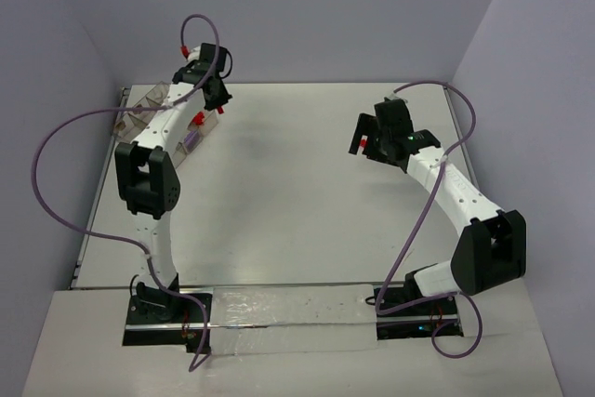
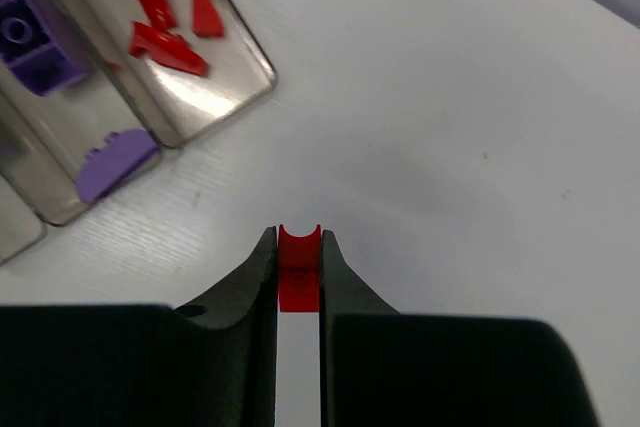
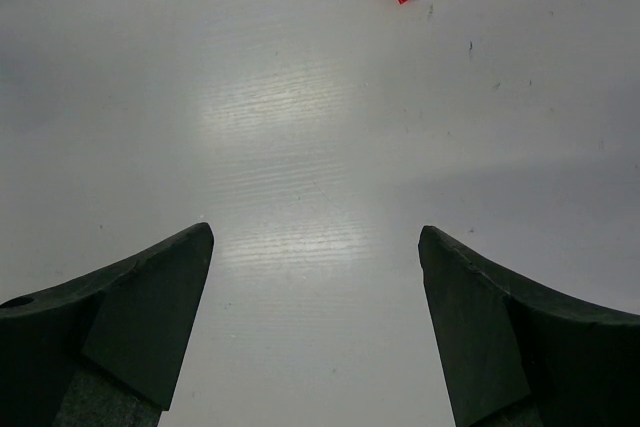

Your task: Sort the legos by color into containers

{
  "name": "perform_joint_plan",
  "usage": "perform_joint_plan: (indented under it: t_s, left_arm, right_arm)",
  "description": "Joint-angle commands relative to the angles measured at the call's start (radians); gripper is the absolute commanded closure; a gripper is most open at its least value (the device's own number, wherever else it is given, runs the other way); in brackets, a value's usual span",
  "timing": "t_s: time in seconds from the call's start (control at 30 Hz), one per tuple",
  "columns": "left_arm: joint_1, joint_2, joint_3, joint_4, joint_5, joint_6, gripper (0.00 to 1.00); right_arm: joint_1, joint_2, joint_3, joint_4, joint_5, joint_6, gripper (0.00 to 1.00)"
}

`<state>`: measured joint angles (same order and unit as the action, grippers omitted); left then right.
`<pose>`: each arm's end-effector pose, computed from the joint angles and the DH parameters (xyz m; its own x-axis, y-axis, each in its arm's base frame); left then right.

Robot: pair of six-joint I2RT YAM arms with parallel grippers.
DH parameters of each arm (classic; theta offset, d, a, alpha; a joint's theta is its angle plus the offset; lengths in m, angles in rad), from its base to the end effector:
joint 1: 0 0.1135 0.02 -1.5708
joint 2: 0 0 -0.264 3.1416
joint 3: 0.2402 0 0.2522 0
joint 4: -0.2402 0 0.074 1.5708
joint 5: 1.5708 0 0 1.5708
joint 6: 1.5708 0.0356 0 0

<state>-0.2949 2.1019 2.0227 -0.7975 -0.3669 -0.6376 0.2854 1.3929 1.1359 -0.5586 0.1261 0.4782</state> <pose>0.4546 -0.1247 0.2991 -0.6218 -0.3919 -0.6781 -0.3962 0.9042 -0.1592 0.2895 0.0803 0.2895 -0.7108 0.2672 -0.6507 0.1470 0.9610 0.2341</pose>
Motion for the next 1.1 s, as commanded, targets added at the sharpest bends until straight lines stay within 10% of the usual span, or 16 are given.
perform_joint_plan:
  t_s: [0.0,0.7,1.07]
  left_arm:
    - [0.073,0.038,0.116,0.028,0.009,0.04,1.0]
    - [0.216,0.277,0.279,0.147,0.039,0.1,0.96]
    - [0.224,0.244,0.236,0.165,0.051,0.106,0.52]
  right_arm:
    - [0.009,0.012,0.054,0.016,0.003,0.003,0.09]
    - [0.014,0.084,0.106,-0.009,0.005,-0.001,0.09]
    - [0.017,0.105,0.121,-0.021,0.019,-0.004,0.09]
